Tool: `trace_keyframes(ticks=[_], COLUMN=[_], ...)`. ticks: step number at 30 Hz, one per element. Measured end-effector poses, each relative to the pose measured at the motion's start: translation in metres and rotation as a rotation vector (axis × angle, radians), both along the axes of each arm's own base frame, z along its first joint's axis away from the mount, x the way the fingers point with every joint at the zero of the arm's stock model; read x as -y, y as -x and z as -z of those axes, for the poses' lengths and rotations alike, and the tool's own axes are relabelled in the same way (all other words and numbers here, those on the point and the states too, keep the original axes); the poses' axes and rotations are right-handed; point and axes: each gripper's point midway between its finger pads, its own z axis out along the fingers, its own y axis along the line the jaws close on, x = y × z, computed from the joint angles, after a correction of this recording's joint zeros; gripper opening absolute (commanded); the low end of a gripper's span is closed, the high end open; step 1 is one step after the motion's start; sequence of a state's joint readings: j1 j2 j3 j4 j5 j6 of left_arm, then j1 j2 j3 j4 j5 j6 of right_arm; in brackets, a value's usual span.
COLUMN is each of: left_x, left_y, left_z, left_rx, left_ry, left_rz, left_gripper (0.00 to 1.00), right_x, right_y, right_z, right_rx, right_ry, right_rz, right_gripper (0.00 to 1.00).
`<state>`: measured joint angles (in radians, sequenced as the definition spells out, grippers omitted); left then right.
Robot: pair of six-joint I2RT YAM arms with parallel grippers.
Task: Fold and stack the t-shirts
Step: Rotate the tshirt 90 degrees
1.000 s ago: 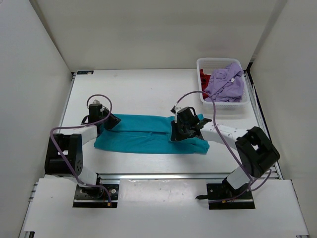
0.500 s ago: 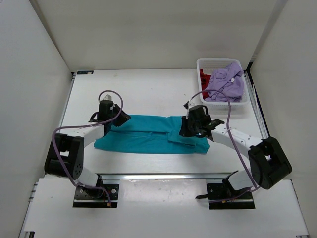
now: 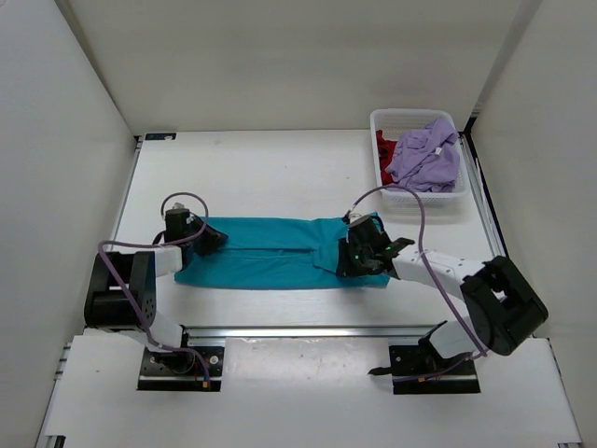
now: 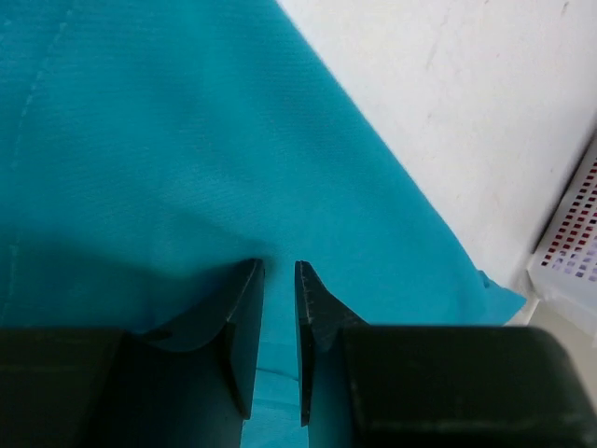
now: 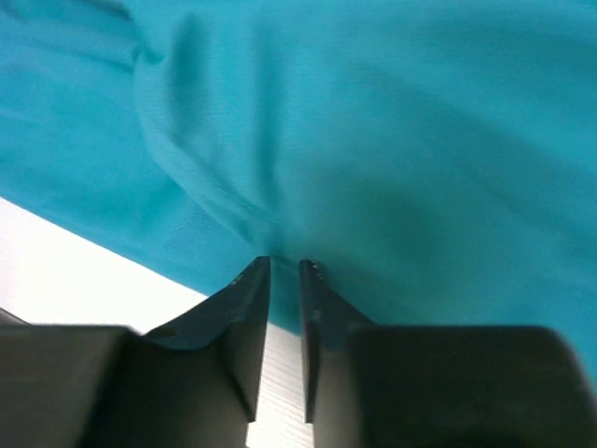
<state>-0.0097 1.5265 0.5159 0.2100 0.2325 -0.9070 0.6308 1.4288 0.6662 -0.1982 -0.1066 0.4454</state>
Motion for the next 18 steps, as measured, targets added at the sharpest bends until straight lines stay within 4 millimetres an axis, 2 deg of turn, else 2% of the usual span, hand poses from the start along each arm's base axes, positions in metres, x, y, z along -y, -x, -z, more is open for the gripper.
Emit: trace_keyframes(ticks=[2, 4, 6, 7, 12, 15, 17, 18], left_x=[-0.003, -0.002, -0.001, 0.002, 0.010, -0.002, -0.017, -0.023], left_y=[-0.002, -0.002, -0.002, -0.002, -0.004, -0.006, -0.004, 0.001], left_z=[-0.003, -0.006, -0.013, -0.018, -0.031, -0.025, -0.013, -0.006], left_rx=[0.010, 0.018, 0.039, 0.052, 0.096, 0.078, 0.051, 0.029], left_ry=[0.000, 0.000, -0.010, -0.016, -0.039, -0.015, 0.023, 0.043], left_rz=[-0.007, -0.007, -0.001, 0.006, 0.035, -0.003, -0.056, -0.081], left_gripper=[0.32, 0.32, 0.33, 0.34, 0.33, 0.30, 0.30, 0.30], right_x=[0.007, 0.016, 0.025, 0.029, 0.040, 0.041, 0.038, 0.035], right_y=[-0.010, -0.023, -0.037, -0.043, -0.079, -0.094, -0.103, -0.110], right_z=[-0.010, -0.022, -0.028, -0.028, -0.018, -0.004, 0.005, 0.004], right_rx=[0.027, 0.061, 0.082, 0.082, 0.068, 0.037, 0.010, 0.017], right_ry=[-0.021, -0.050, -0.067, -0.069, -0.069, -0.065, -0.065, -0.071], right_rz=[0.035, 0.082, 0.123, 0.139, 0.212, 0.232, 0.235, 0.231], right_gripper=[0.20, 0.13, 0.02, 0.00, 0.00, 0.00, 0.00, 0.00])
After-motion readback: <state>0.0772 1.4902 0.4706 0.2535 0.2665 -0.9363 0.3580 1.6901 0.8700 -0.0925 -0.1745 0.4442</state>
